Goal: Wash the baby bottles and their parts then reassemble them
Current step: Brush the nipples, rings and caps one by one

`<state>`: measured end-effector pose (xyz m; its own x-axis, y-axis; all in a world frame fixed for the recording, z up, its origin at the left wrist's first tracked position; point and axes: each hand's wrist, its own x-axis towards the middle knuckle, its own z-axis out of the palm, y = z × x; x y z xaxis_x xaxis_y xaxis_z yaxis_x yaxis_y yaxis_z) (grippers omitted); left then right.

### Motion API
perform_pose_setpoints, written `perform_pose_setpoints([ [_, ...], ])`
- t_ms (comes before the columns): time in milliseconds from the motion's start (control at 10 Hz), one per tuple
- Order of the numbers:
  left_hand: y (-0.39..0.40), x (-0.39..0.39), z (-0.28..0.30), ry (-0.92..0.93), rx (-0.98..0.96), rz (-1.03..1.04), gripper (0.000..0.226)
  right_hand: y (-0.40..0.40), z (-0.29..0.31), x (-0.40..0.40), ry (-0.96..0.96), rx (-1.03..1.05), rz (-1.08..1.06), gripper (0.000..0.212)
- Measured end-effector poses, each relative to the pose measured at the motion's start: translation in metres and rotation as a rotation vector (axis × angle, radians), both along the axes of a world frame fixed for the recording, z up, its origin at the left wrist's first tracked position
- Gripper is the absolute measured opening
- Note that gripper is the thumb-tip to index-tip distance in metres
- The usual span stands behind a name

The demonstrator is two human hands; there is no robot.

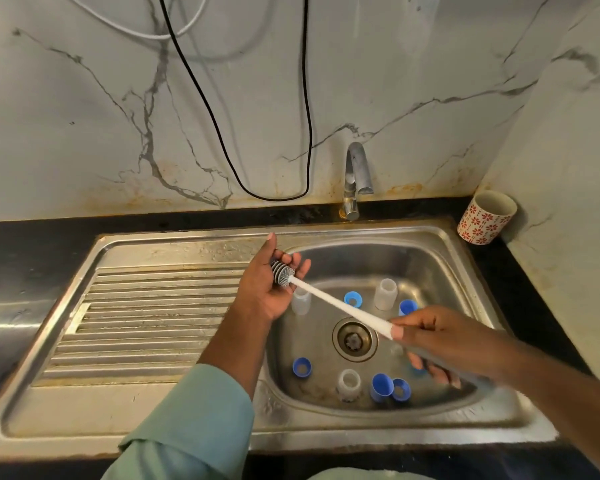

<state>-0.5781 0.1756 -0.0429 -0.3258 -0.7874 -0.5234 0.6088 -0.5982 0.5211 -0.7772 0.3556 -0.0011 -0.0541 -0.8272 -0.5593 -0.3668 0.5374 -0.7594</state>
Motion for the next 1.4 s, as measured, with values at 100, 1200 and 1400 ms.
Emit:
perform_pose_setpoints([
  [100, -0.002, -0.004, 0.001, -0.073, 0.071, 0.109, 0.035, -0.004, -0.012, 0.007, 1.034, -0.293, 0.250, 0.036],
  [1200, 0.047, -0.033, -0.024, 0.029, -0.184, 0.099, 0.057, 0.019, -0.061, -0.071, -0.234, 0.139, 0.078, 0.058],
  [1400, 0.050, -0.030, -0.047, -0.122, 0.067, 0.285, 0.041, 0.025, -0.067, -0.064, 1.238, -0.775, 0.345, 0.054],
])
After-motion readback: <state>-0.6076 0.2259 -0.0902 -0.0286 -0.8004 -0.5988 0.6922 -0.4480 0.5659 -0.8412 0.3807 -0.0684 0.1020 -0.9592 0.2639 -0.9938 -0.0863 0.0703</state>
